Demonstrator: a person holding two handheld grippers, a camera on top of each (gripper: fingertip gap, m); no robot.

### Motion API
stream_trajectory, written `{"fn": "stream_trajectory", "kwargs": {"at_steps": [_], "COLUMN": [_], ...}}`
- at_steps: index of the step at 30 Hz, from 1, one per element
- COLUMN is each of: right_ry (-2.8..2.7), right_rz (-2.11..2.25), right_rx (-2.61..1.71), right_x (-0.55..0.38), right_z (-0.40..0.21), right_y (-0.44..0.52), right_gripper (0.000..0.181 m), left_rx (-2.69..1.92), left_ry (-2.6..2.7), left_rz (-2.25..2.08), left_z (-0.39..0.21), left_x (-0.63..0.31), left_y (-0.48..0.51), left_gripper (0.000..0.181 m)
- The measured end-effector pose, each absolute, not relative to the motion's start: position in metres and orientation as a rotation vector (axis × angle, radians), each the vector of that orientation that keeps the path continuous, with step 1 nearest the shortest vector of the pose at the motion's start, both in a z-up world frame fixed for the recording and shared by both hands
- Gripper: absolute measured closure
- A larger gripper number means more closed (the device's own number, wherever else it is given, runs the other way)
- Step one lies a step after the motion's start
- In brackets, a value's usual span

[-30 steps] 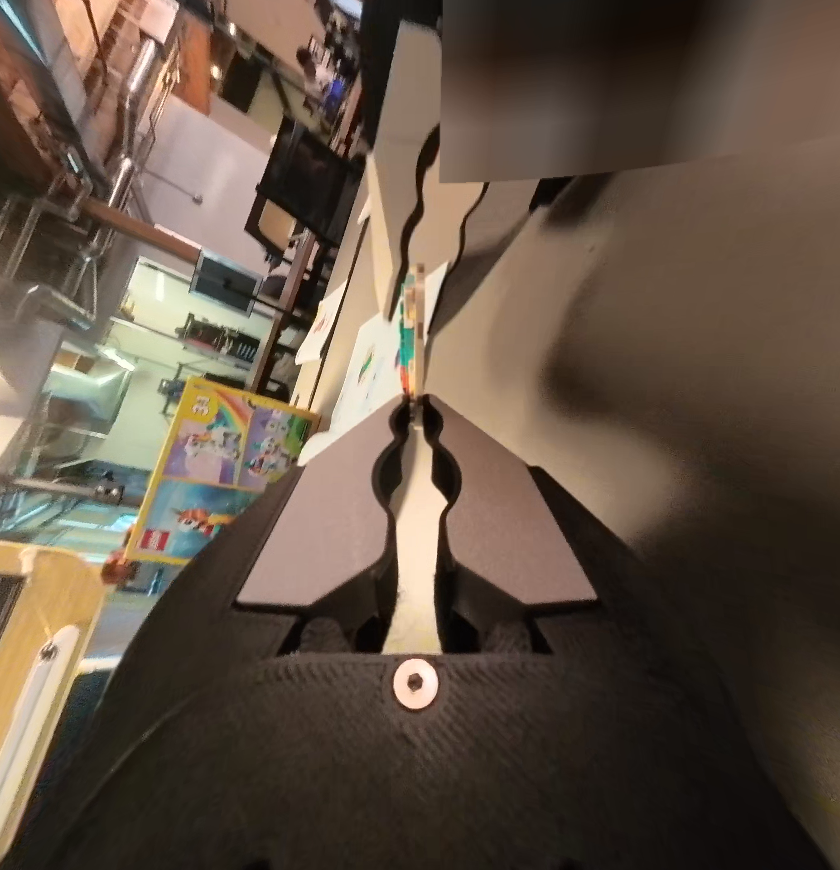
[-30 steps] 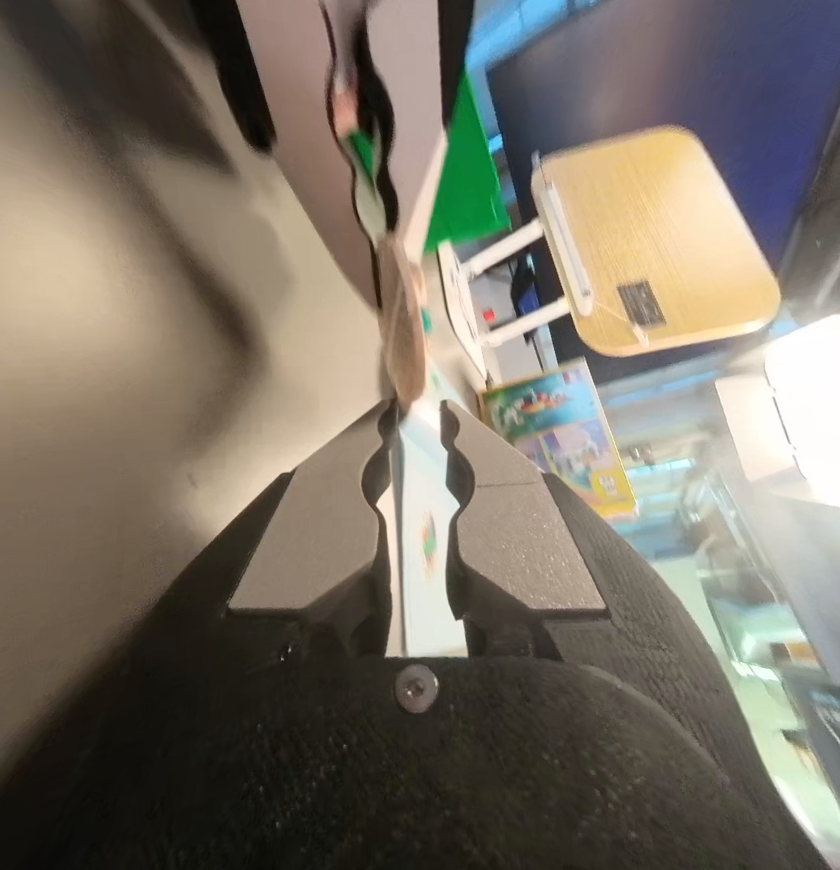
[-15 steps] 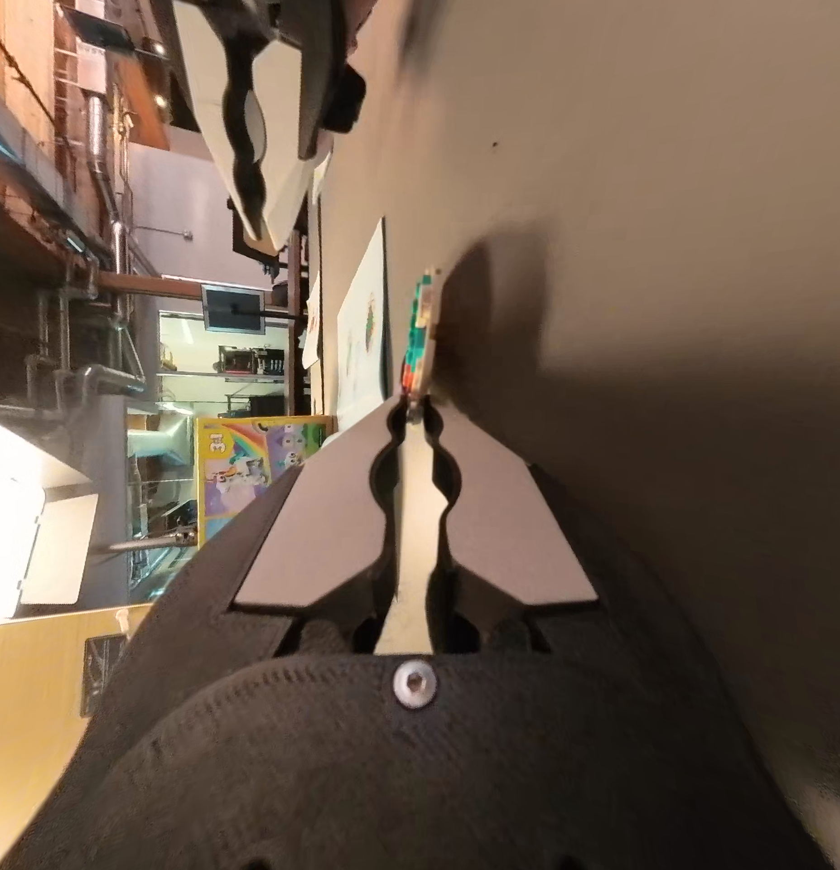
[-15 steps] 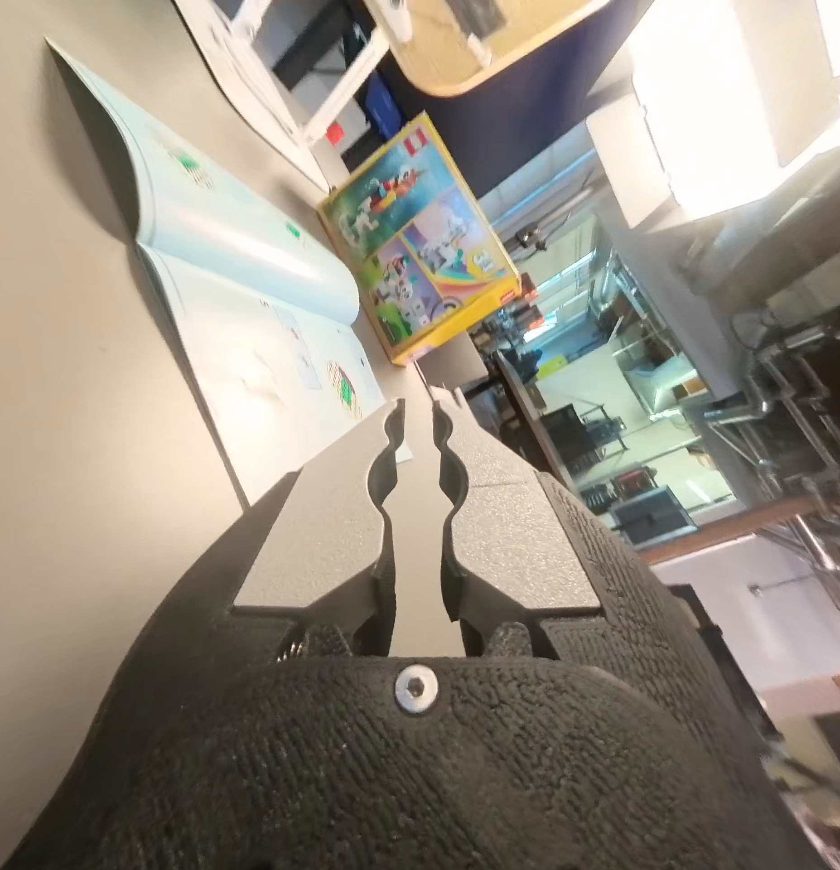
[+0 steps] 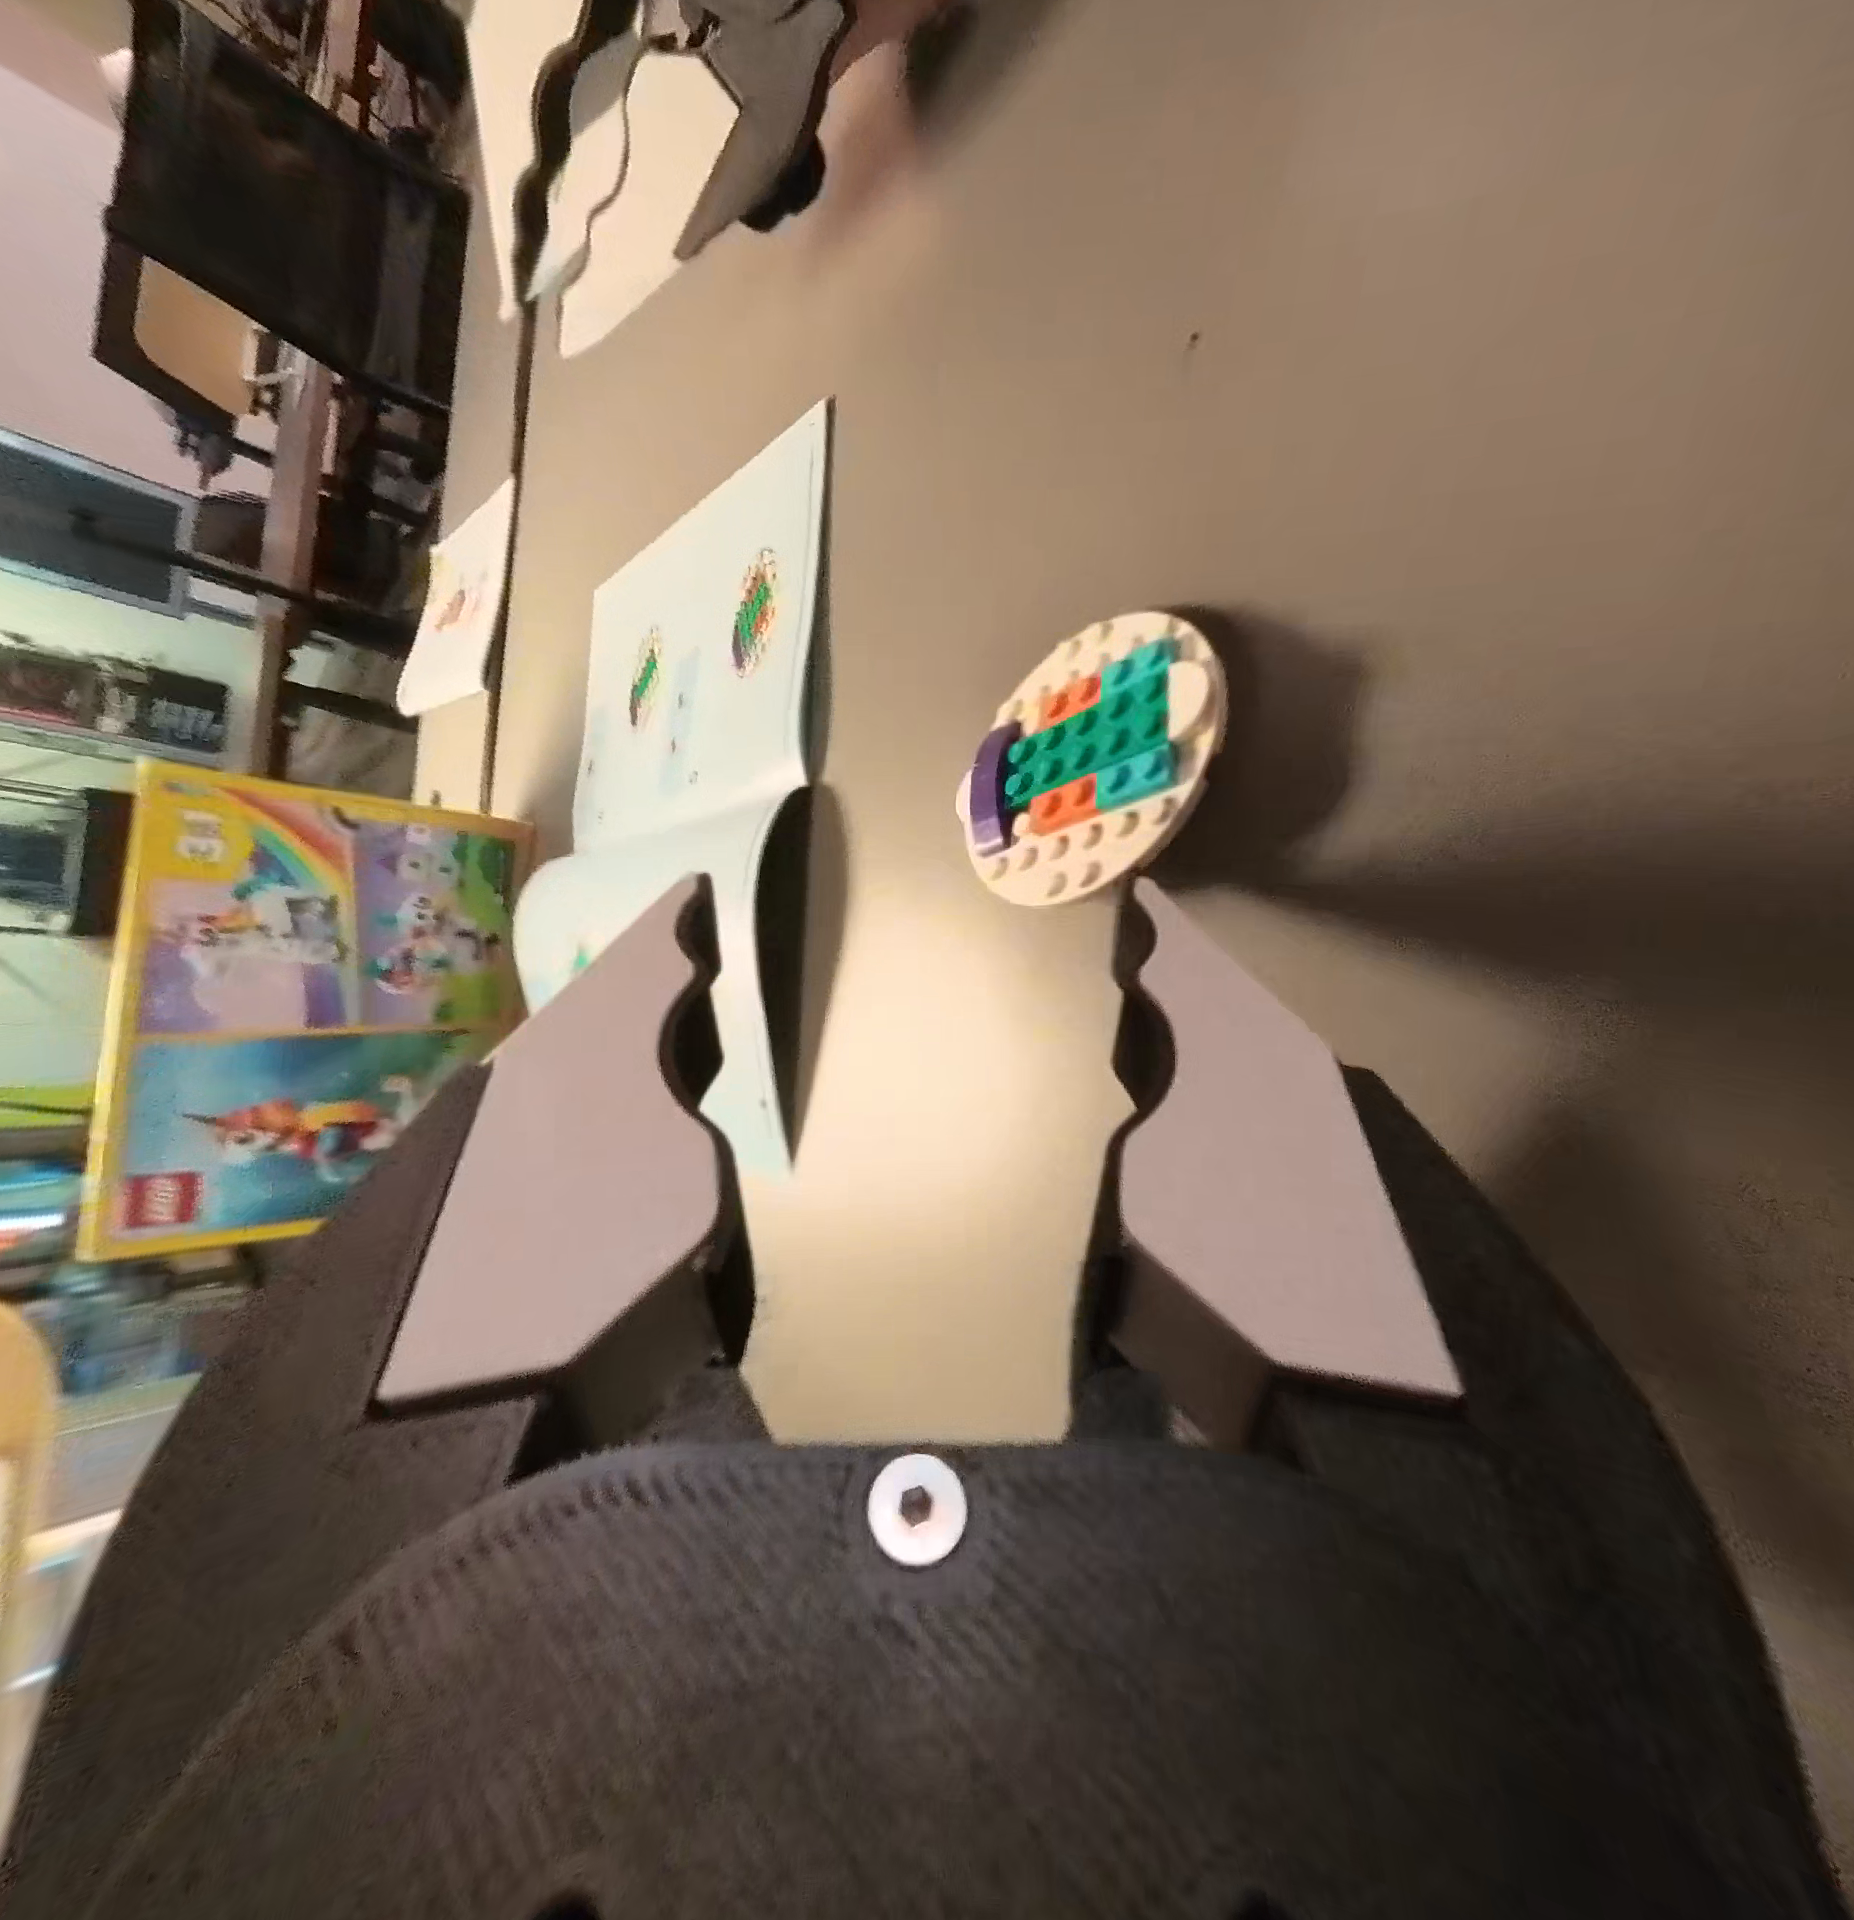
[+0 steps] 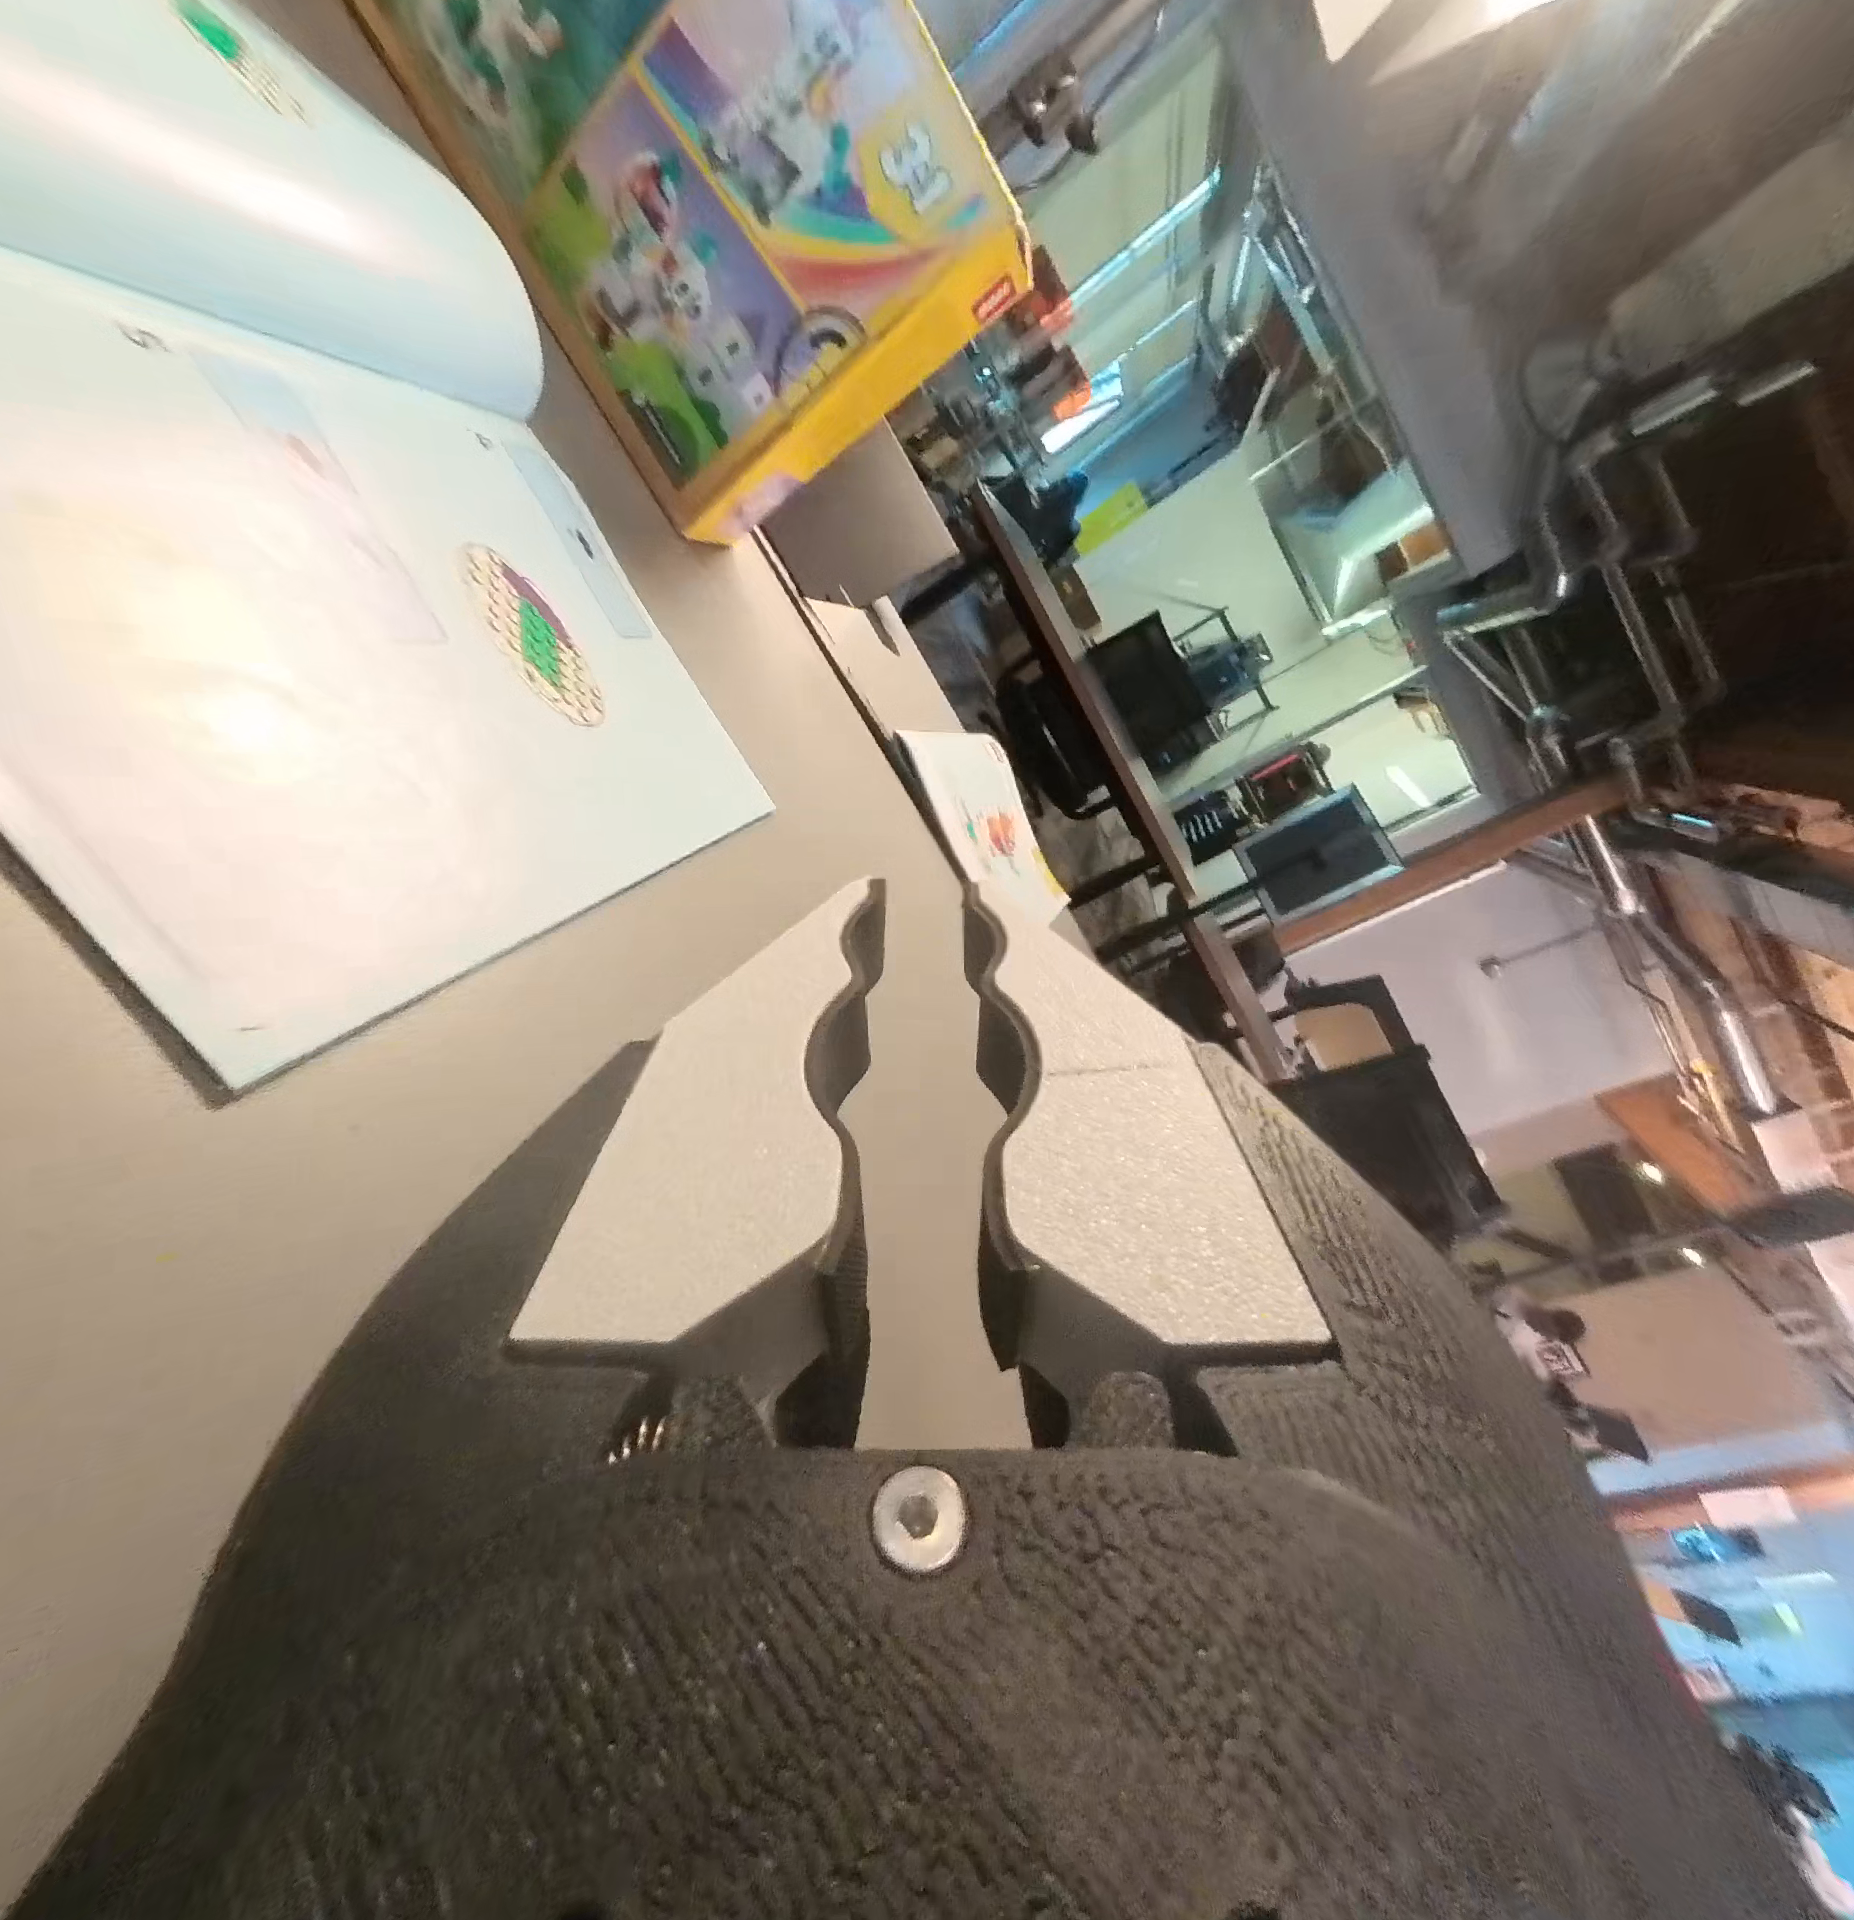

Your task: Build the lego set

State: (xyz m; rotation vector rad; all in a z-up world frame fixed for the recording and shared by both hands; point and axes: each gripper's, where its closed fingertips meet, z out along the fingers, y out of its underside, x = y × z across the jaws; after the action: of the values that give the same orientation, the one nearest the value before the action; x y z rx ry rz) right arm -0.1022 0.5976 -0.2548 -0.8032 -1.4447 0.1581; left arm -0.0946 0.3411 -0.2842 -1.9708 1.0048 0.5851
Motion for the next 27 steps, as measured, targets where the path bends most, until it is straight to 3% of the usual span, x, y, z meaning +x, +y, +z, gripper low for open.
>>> {"fn": "stream_trajectory", "kwargs": {"at_steps": [7, 15, 19, 22, 27], "right_ry": [-1.423, -1.423, -1.362, -1.352, -1.344], "right_rz": [0.143, 0.266, 0.311, 0.331, 0.399], "right_rx": [-0.794, -0.792, -0.823, -0.832, -0.845], "right_x": [-0.101, -0.100, -0.095, -0.095, -0.093], "right_z": [-0.251, -0.247, -0.238, -0.237, -0.234], "right_y": [0.599, 0.593, 0.601, 0.603, 0.601], "right_gripper": [0.168, 0.167, 0.167, 0.166, 0.167], "left_rx": [-1.953, -1.772, -1.958, -2.007, -2.082], "left_ry": [0.736, 0.312, 0.408, 0.617, 0.906], "left_rz": [0.335, 0.305, -0.060, -0.005, 0.054], "left_z": [-0.260, -0.219, -0.234, -0.250, -0.284], "left_x": [-0.105, -0.159, -0.125, -0.104, -0.087], "left_y": [0.334, 0.420, 0.465, 0.488, 0.503], "left_gripper": [0.102, 0.110, 0.109, 0.120, 0.118]}}
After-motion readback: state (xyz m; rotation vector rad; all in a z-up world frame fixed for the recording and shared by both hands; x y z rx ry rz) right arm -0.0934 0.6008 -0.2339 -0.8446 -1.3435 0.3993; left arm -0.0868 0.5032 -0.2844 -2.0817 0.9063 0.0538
